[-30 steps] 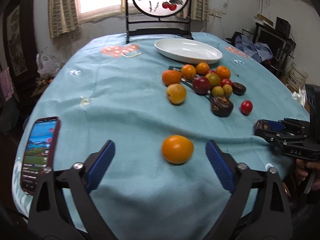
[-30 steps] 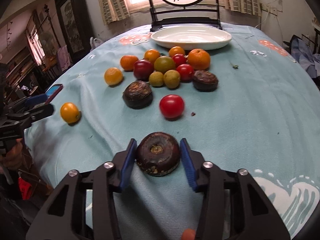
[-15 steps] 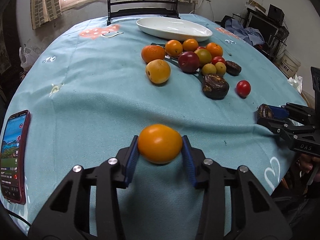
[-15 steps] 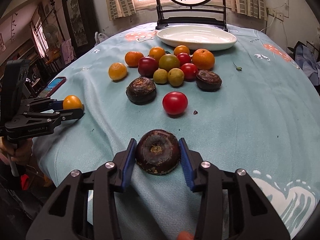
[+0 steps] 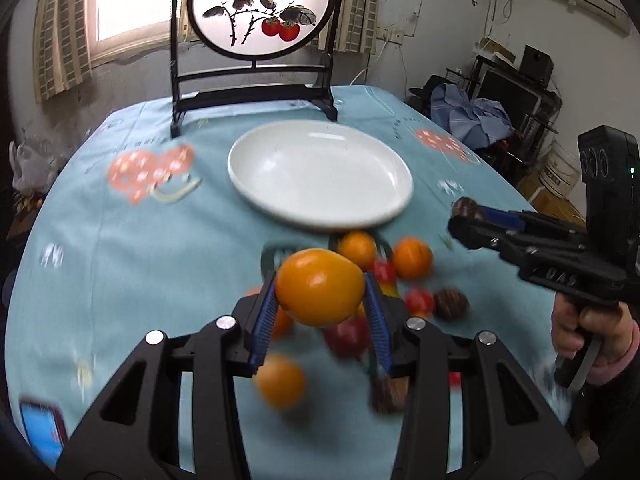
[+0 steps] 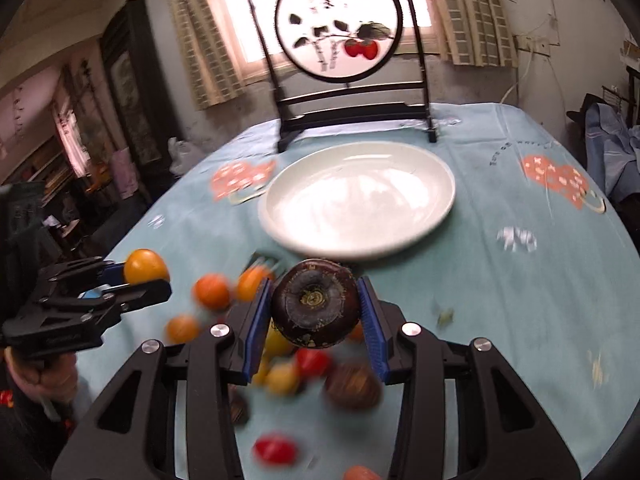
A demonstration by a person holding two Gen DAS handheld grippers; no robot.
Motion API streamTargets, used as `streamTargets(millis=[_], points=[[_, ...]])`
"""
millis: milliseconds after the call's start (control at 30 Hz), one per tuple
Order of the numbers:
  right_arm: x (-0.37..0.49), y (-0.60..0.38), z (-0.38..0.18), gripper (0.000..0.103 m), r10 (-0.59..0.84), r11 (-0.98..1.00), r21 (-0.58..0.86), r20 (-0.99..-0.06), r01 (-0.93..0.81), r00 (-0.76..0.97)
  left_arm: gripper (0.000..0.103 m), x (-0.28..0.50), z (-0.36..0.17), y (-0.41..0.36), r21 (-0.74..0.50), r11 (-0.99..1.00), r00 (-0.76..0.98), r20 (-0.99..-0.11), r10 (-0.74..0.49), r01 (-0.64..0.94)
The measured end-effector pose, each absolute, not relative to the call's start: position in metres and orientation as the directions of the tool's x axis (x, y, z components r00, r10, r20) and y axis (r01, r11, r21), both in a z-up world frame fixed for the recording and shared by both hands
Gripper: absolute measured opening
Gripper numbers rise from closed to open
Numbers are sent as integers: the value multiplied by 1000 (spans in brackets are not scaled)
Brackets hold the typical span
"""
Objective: Organize fruits
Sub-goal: 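Carry an orange tomato with the left tool while the right carries a brown fruit to the plate, then carry a yellow fruit with the left tool while the right carries a red tomato to the plate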
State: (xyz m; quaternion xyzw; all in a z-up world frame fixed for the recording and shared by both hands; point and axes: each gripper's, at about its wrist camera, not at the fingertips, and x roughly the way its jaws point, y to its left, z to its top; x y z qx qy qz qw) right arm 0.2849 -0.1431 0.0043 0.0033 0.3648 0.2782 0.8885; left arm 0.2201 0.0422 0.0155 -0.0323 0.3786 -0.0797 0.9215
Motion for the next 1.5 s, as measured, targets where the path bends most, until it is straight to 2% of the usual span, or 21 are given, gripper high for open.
streamTargets(millis=[233, 400, 433, 467, 533, 633, 833, 933, 1067, 1167, 1400, 1500], points=[[384, -115, -29, 43, 425, 874, 194, -752, -446, 505, 43, 353, -10, 36, -61, 995, 616, -782, -95, 75], [405, -107, -45, 43, 426, 866, 203, -779, -458, 460, 44, 387, -36, 38, -62, 997, 558, -826, -79, 49], [406, -107, -46, 44, 429, 864, 209, -781, -459, 453, 54, 388, -38, 39, -54, 998, 557, -828, -67, 39], [405, -108, -46, 50, 432, 863, 210, -779, -459, 455, 71, 387, -38, 39, -45, 999, 567, -822, -54, 30], [399, -111, -42, 53, 425, 866, 197, -773, -459, 470, 80, 376, -30, 39, -24, 1000, 606, -795, -31, 20], [378, -122, -27, 63, 453, 860, 206, -730, -467, 512, 88, 356, -14, 42, -13, 1000, 637, -771, -25, 24], [309, -155, -3, 65, 546, 825, 281, -623, -491, 561, 98, 280, 7, 60, -48, 999, 668, -744, -30, -8], [264, -169, -7, 66, 575, 809, 339, -625, -480, 528, 99, 235, 4, 67, -56, 998, 674, -739, -21, -31], [201, -173, -18, 66, 594, 788, 325, -624, -522, 508, 100, 179, -11, 70, -53, 997, 682, -731, -4, -51], [171, -166, -28, 66, 557, 797, 268, -673, -541, 487, 100, 148, -26, 68, -45, 999, 675, -738, -16, -26], [144, -144, -43, 65, 467, 816, 125, -717, -564, 518, 100, 111, -45, 69, -120, 993, 693, -715, -98, 17], [147, -142, -49, 56, 427, 832, 92, -736, -547, 526, 100, 106, -48, 68, -126, 991, 689, -715, -119, 40]])
